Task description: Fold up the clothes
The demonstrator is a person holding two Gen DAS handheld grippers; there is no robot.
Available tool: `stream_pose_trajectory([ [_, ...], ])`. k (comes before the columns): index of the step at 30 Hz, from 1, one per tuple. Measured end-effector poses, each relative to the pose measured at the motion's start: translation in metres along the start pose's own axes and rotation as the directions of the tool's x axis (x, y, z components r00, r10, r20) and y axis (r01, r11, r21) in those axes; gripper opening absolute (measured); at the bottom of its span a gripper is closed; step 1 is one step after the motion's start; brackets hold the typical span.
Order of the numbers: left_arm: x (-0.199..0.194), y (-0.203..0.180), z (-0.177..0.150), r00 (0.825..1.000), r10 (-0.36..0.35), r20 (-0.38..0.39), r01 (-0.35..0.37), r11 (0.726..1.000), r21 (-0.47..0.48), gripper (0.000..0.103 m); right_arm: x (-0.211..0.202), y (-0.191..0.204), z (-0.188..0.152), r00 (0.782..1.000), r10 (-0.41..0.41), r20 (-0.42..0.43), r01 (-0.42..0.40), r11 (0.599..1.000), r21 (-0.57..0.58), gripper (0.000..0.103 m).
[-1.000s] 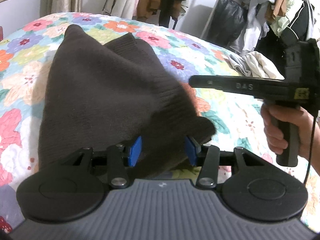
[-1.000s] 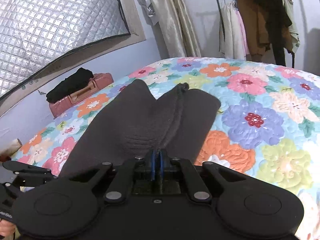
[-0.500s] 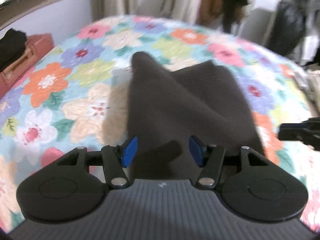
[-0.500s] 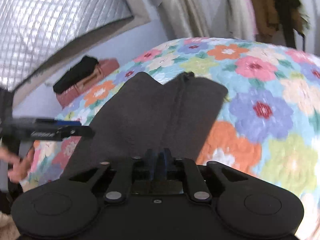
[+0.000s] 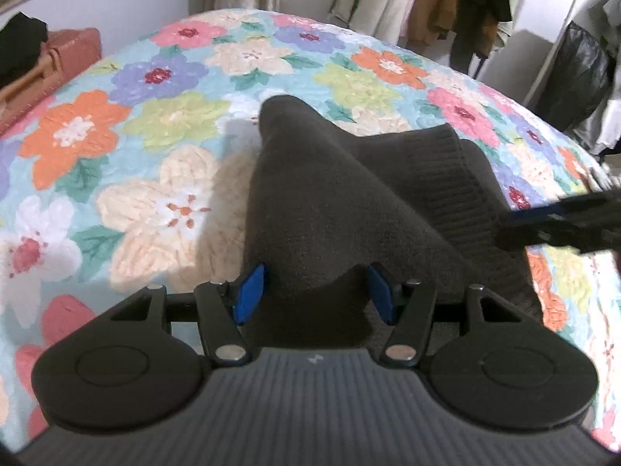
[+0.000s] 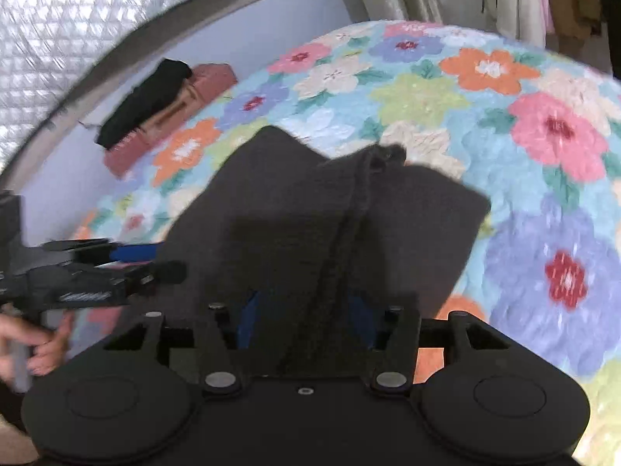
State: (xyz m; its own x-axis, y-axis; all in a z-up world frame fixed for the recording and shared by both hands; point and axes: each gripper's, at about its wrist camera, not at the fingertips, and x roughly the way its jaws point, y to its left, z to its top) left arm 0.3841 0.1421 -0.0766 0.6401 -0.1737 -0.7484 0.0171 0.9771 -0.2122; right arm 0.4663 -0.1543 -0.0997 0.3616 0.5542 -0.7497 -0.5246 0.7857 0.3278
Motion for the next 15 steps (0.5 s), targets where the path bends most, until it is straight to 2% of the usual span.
stream_pose_trajectory([
  [3, 0.004, 0.001, -0.001, 1.000, -0.020, -0.008, 0.020, 1.000, 0.010, 0.057, 0.020, -0.005, 0.013, 1.000, -0.018, -0.004, 0.018, 1.000, 0.009, 0.062],
  [7, 0.008, 0.002, -0.003, 0.999, -0.034, -0.010, 0.034, 0.999, 0.016, 0.057, 0.040, -0.016, 0.028, 0.999, 0.019, 0.038, -0.023, 0.995, 0.099, 0.063],
  [8, 0.009, 0.002, -0.003, 0.999, -0.039, -0.009, 0.039, 0.999, 0.011, 0.057, 0.044, -0.015, 0.030, 0.998, 0.034, 0.057, -0.039, 0.995, 0.097, 0.059],
  [9, 0.009, 0.003, -0.004, 0.999, -0.044, -0.005, 0.044, 0.999, 0.009, 0.058, 0.046, -0.012, 0.032, 0.996, 0.047, 0.075, -0.053, 0.996, 0.075, 0.030],
  [10, 0.007, 0.003, -0.004, 0.999, -0.048, 0.001, 0.048, 0.999, 0.008, 0.058, 0.047, -0.007, 0.032, 0.994, 0.056, 0.091, -0.061, 0.997, 0.043, 0.007],
  [12, 0.002, 0.004, -0.005, 0.998, -0.067, 0.020, 0.067, 0.998, 0.003, 0.058, 0.037, 0.013, 0.027, 0.987, 0.012, 0.158, 0.000, 0.997, -0.077, 0.009],
  [14, -0.005, 0.004, -0.006, 0.995, -0.092, 0.040, 0.092, 0.996, 0.003, 0.058, 0.014, 0.041, 0.016, 0.957, -0.076, 0.279, 0.132, 0.974, -0.186, 0.008],
  [15, -0.009, 0.003, -0.006, 0.993, -0.107, 0.051, 0.107, 0.994, 0.010, 0.058, 0.001, 0.051, 0.011, 0.938, -0.109, 0.329, 0.184, 0.961, -0.205, 0.008],
])
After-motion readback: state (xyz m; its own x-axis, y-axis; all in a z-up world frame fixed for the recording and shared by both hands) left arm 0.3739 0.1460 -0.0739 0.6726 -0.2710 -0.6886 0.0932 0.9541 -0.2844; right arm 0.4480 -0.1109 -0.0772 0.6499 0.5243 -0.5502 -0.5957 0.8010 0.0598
